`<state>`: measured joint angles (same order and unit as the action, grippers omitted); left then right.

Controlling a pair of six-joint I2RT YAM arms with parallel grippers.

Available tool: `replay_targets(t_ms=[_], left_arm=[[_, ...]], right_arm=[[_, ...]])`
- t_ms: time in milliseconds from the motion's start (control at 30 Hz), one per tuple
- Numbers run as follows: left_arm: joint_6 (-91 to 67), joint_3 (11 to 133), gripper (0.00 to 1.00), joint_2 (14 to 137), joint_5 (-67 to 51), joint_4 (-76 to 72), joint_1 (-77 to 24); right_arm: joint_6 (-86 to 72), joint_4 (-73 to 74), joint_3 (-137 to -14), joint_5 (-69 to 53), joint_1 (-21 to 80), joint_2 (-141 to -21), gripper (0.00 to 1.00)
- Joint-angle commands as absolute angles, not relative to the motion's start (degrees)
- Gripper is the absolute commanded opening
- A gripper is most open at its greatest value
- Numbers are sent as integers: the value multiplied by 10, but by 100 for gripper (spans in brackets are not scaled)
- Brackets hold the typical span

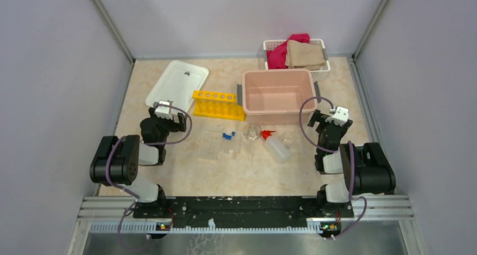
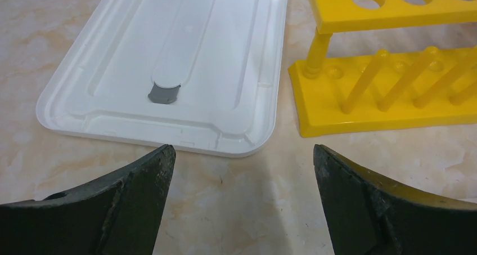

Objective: Organize the chemistry lab equipment

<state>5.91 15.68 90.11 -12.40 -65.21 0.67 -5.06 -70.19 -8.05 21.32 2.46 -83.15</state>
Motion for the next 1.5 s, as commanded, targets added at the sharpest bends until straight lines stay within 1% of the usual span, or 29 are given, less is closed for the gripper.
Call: replay_targets(t_ms=[0,33,133,233,300,333,433,600,733,867,900,967,1000,1033,1133,1167,1200,1300,1367,1467], left_arm=[[57,159,99,901,-125,-671,5],[57,159,99,901,-125,-670,5],[57,160,99,901,-126,-670,5],[50,157,99,895,-117,-672,5],[37,158,99,883,-96,-675,6],[34,168,99,867,-93,-650,7],[43,230,99,812,-88,-485,8],[81,338,99,750,-120,-222,15],[107,370,99,685,-141,-122,23],[108,427,99,643,-168,-17,34],[107,445,99,640,-177,12,37],[106,487,99,640,-190,73,39],[106,506,99,644,-196,97,39],[106,526,99,648,-201,124,39],[102,576,99,664,-205,192,40],[100,588,99,670,-206,207,40],[100,603,99,676,-206,222,40],[90,631,99,687,-199,254,45],[85,649,99,693,-207,276,51],[81,674,99,704,-219,304,64]], right_arm=[[-46,-717,-95,209,28,-834,99],[-45,-720,-94,211,28,-833,99],[-41,-659,-111,204,30,-798,99],[-58,-487,-177,243,33,-732,99],[-57,-433,-195,228,34,-702,99],[-62,-398,-202,225,34,-686,99],[-114,-293,-233,235,33,-645,99],[-184,-105,-314,203,34,-594,99],[-252,44,-360,193,33,-524,99],[-335,146,-390,180,43,-435,99],[-362,160,-401,173,46,-420,99],[-350,125,-400,85,47,-402,99],[-332,117,-406,42,47,-404,99],[-323,141,-426,32,51,-415,99],[-290,252,-526,94,94,-486,97],[-281,273,-559,122,126,-505,95],[-278,295,-580,172,165,-521,92],[-289,346,-642,268,289,-575,81],[-309,375,-690,298,363,-624,78],[-348,445,-779,298,439,-729,77]])
